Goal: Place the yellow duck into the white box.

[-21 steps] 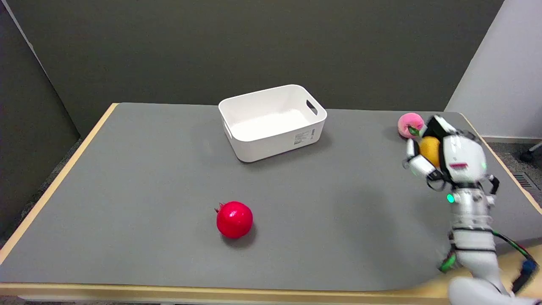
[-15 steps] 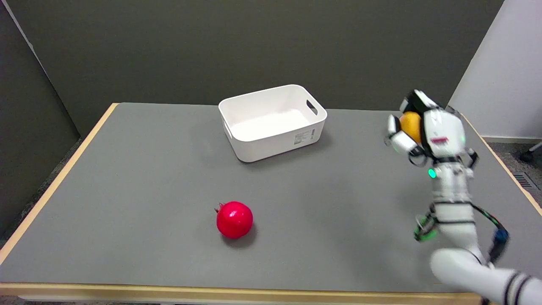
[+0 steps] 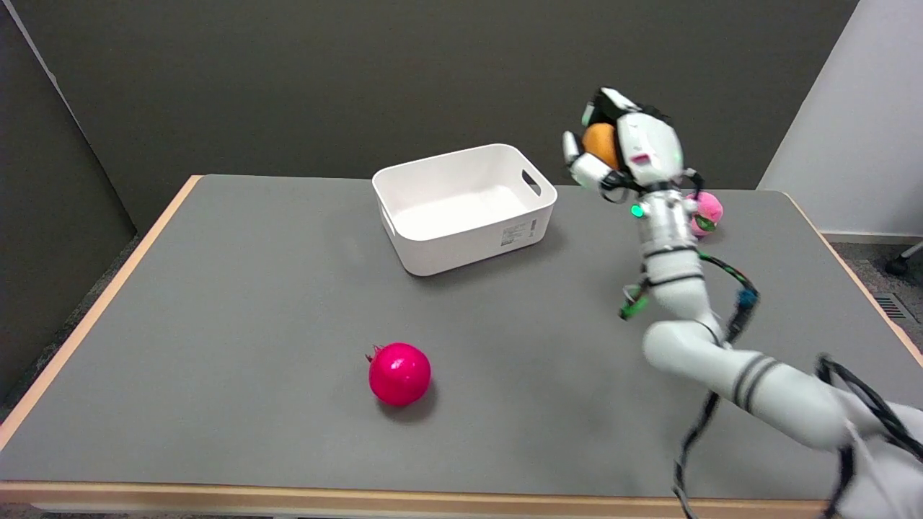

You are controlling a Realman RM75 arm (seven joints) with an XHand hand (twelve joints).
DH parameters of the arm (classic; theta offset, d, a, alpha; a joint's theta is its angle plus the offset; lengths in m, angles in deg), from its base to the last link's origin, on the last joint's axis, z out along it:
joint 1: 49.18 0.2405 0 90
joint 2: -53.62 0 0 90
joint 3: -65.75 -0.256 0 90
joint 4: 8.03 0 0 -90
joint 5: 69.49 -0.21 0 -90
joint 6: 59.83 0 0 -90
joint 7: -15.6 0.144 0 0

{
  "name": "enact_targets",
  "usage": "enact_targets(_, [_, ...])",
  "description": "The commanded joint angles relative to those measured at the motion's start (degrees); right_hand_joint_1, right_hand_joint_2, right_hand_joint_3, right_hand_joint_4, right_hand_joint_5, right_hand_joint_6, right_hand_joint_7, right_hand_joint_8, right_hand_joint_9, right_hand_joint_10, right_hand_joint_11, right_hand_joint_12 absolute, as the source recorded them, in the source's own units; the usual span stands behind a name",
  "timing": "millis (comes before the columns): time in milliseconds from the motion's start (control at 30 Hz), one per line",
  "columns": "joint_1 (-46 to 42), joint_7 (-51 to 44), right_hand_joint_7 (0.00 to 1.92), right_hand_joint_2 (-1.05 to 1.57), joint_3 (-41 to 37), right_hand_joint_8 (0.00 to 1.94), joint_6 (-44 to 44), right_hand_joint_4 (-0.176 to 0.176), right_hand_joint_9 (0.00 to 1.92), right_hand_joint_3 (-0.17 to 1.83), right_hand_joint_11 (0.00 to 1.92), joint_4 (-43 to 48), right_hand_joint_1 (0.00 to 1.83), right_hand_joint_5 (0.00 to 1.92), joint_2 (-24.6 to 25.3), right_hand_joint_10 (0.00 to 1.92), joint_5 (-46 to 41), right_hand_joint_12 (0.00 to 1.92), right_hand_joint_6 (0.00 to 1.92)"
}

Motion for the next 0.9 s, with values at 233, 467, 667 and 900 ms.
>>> enact_targets(233, [32.37, 5.1, 0.44, 1.29, 7.13, 1.94, 23.22, -0.064, 0.83, 0.42, 0.49, -32.99, 0.77, 0.41, 22.79, 1.92, -0.83, 1.92, 1.92])
enact_targets(467, [34.09, 5.53, 0.27, 1.32, 7.18, 1.94, 29.54, -0.075, 0.72, 0.36, 0.31, -33.16, 0.77, 0.39, 24.07, 1.92, -7.11, 1.92, 1.92])
enact_targets(667, [33.09, 5.53, 0.26, 1.33, 8.42, 1.94, 30.77, -0.073, 0.69, 0.36, 0.24, -32.76, 0.77, 0.39, 24.32, 1.92, -7.9, 1.92, 1.92])
enact_targets(900, [30.47, 5.49, 0.27, 1.32, 9.05, 1.94, 30.77, -0.066, 0.69, 0.37, 0.24, -30.76, 0.76, 0.39, 23.99, 1.92, -7.31, 1.92, 1.92])
